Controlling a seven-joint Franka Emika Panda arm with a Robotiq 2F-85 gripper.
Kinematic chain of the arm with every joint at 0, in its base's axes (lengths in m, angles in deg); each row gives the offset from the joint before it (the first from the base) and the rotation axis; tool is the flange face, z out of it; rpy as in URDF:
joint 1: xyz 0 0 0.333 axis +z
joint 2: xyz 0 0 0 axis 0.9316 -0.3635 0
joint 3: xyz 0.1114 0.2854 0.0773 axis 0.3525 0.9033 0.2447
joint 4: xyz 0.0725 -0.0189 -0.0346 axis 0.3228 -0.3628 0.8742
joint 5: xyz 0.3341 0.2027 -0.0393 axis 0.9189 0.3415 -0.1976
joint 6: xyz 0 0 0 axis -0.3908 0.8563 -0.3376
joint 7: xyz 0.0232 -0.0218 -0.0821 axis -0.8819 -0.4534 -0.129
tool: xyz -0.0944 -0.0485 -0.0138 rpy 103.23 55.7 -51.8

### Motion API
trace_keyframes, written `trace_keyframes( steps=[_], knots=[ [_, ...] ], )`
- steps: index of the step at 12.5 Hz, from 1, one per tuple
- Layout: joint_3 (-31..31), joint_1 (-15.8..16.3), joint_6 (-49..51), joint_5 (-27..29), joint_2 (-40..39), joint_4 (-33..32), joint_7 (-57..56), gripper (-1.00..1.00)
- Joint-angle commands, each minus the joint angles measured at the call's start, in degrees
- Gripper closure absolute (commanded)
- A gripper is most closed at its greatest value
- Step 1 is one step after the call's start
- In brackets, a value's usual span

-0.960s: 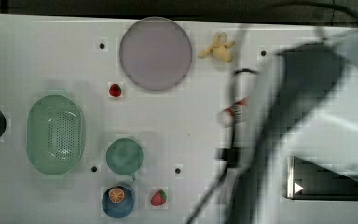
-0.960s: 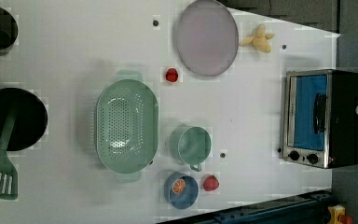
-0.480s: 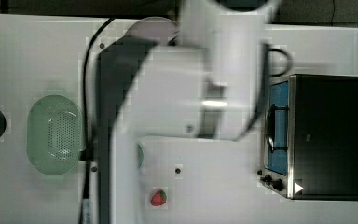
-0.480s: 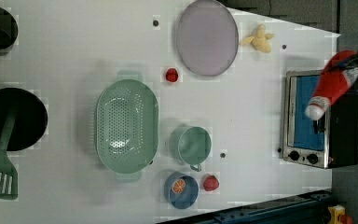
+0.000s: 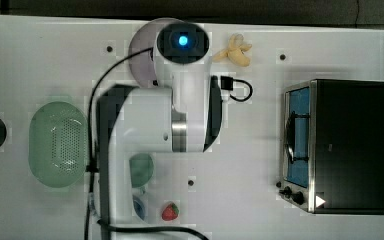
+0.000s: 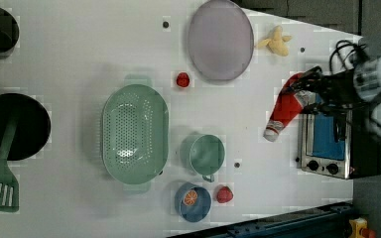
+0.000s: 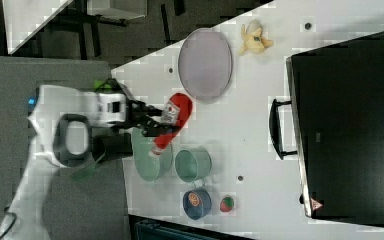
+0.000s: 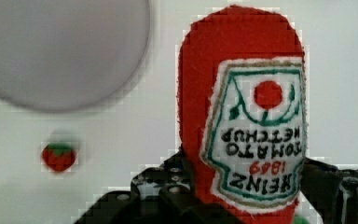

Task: Pick Ketchup from oven and place it on table.

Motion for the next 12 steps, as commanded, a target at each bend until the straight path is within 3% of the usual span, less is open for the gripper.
trace_keyframes(
  steps=[1, 5, 8, 9, 12],
  knots=[
    [-2.21, -3.66, -6.33, 1.37, 1.15, -5.09, 1.69, -0.27],
    [-2.23, -3.7, -17.73, 1.37, -0.35, -14.88, 1.69, -0.27],
    [-2.21, -3.69, -25.21, 1.38, -2.84, -18.18, 1.69, -0.27],
    [-2.2, -3.69, -26.96, 1.39, -3.91, -18.5, 1.69, -0.34],
    [-2.01, -3.62, -28.63, 1.48, -5.72, -18.03, 2.32, -0.97]
  ],
)
